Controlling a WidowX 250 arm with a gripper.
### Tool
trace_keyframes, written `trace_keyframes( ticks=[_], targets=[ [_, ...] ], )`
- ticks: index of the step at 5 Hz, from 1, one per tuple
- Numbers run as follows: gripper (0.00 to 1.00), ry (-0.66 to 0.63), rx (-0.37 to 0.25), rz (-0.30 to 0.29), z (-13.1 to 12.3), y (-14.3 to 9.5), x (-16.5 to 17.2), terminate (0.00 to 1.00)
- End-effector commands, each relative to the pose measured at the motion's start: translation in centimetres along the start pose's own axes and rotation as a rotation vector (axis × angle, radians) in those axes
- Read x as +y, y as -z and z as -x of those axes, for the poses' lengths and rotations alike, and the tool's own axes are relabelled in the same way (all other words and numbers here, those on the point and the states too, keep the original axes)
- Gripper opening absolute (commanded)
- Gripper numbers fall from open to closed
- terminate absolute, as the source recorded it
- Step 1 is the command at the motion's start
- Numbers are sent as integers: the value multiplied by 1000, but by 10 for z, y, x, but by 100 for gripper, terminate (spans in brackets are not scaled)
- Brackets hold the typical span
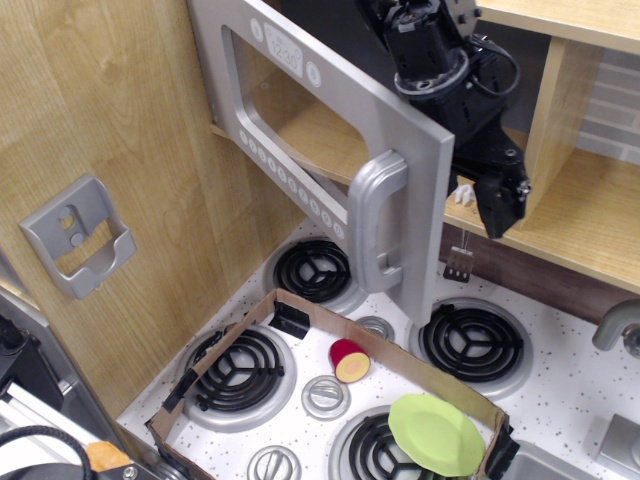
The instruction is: Open microwave
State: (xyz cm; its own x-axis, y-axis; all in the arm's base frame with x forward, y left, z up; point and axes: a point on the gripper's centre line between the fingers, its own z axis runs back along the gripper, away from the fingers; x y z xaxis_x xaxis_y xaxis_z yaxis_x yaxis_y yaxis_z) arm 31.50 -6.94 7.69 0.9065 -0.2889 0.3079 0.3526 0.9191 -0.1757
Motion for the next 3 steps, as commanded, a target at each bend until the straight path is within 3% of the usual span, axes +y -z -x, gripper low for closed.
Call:
trace_keyframes(
  ticks=[1, 2, 3],
  targets=[
    [100, -118, -5, -78, 29, -20, 11, 0],
    [100, -122, 0, -102, 36, -22, 25, 0],
    [100, -132, 13, -160, 42, -27, 41, 100]
  ],
)
